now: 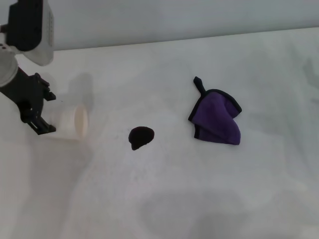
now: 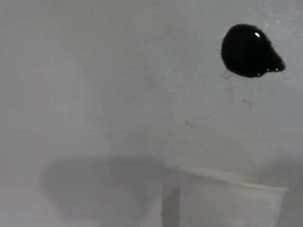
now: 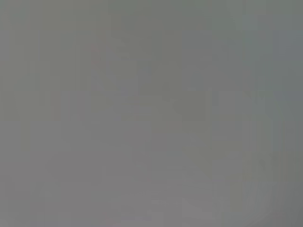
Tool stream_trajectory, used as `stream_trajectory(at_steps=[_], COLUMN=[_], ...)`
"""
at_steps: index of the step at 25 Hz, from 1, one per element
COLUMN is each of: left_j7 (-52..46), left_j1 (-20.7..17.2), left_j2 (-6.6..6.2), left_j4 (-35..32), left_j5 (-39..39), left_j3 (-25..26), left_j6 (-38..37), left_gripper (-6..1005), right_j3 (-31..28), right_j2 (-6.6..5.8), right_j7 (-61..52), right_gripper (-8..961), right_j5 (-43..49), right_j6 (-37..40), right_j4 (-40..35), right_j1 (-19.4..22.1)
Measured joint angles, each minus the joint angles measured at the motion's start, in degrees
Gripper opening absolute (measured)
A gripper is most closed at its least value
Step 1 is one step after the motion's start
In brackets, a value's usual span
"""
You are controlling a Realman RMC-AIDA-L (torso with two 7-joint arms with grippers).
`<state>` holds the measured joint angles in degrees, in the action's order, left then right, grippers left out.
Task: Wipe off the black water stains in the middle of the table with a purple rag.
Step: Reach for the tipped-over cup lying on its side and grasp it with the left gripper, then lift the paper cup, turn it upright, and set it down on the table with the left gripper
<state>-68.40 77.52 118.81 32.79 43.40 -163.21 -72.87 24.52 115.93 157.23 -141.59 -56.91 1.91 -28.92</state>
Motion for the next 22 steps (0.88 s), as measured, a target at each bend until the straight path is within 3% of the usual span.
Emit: stream_trajectory(at_steps=[12,22], left_j7=[-0.89,-1.49], left_j1=[-2.93,-3.09], left_j2=[0.02,0.14], left_j4=[-7.30,-8.71], left_j5=[-0.76,-2.23], left_j3=[0.05,0.09], left_j6=[7.31,8.52], left_gripper=[877,874], right_j3=[-0.13,-0.09], right_j2=[-0.11,-0.27], right_j7=[0.00,0.00], right_gripper=[822,822], right_j5=[0.00,0.00], right_j6=[0.77,1.37], right_j4=[-0.24,-0.45], right_j1=[-0.08,-0.08])
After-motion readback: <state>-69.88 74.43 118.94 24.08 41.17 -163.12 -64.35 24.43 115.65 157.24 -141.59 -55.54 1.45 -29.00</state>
